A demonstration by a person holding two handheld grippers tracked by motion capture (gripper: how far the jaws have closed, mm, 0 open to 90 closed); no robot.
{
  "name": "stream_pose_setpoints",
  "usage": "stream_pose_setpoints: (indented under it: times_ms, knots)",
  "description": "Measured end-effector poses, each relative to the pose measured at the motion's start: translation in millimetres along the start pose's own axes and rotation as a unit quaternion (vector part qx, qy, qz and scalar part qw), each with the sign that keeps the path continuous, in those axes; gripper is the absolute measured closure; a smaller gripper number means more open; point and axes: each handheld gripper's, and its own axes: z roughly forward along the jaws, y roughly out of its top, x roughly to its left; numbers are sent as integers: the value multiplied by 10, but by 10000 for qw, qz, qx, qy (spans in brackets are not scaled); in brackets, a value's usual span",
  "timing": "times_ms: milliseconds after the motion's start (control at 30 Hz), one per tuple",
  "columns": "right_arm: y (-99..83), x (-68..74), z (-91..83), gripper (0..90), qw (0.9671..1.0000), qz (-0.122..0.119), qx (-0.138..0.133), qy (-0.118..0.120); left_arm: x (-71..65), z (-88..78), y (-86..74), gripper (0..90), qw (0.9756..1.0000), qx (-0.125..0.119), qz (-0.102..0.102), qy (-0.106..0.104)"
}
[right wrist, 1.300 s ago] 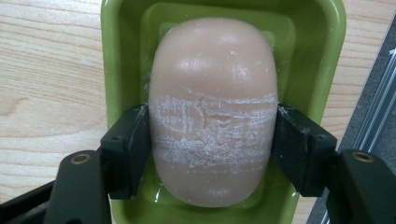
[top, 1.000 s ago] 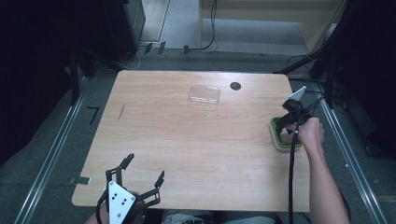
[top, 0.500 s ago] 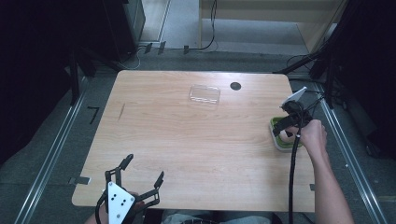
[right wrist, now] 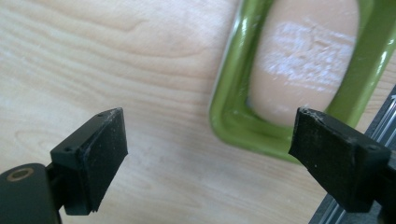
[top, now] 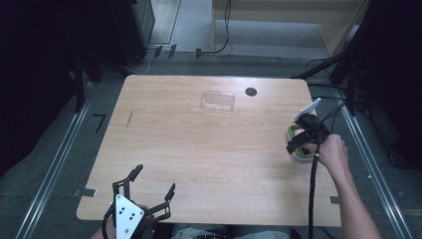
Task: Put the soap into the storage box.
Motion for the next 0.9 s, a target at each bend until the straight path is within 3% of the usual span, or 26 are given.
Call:
stream_pose_setpoints:
  times_ms: [467,900]
  knots:
    - [-331,380,-58,109,9978,-652,-6,-145,-8,-1,3,99,10000,12,3,-2]
    - [-632,683,68,109,9921,-1231,174,-186,-2,-3,2,99,10000,3,-3,-4]
